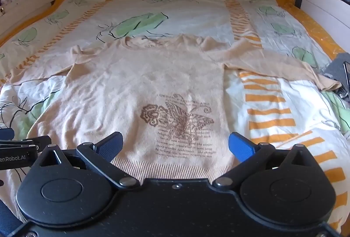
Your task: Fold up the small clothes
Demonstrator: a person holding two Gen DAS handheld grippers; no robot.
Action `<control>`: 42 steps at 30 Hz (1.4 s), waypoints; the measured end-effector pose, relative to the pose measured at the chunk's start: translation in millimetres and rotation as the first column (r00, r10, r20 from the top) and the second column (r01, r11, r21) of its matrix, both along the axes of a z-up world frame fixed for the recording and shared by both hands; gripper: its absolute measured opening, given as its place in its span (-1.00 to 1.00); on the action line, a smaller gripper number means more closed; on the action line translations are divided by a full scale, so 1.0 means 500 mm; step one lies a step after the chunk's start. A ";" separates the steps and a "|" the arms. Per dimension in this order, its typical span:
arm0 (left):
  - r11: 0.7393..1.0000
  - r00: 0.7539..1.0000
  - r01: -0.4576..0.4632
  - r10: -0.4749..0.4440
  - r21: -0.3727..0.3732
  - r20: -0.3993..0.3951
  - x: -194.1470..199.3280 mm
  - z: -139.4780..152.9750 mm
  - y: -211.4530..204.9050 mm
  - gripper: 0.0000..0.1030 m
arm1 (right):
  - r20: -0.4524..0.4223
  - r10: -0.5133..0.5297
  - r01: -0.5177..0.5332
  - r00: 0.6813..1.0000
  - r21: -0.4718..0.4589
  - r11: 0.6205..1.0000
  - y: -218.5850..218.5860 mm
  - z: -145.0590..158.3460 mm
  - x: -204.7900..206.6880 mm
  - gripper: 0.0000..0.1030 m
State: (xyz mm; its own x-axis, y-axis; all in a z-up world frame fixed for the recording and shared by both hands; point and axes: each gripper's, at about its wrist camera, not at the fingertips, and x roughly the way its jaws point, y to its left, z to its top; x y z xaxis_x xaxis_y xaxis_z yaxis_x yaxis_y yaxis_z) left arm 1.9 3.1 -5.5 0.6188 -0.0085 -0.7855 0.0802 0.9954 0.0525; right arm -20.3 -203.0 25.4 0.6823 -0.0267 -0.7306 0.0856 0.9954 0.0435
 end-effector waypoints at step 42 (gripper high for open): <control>1.000 0.999 0.003 -0.003 -0.007 -0.042 0.010 -0.022 -0.001 0.83 | -0.046 0.002 -0.002 0.999 0.012 1.000 0.015 -0.019 0.012 0.98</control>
State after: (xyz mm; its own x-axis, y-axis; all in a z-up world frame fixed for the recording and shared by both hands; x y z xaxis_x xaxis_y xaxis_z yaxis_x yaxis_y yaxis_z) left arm 6.8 2.7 -16.7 0.5850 -0.0162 -0.8109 0.0855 0.9955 0.0418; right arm -14.5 -195.7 16.1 0.6479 -0.0168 -0.7616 0.0860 0.9950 0.0512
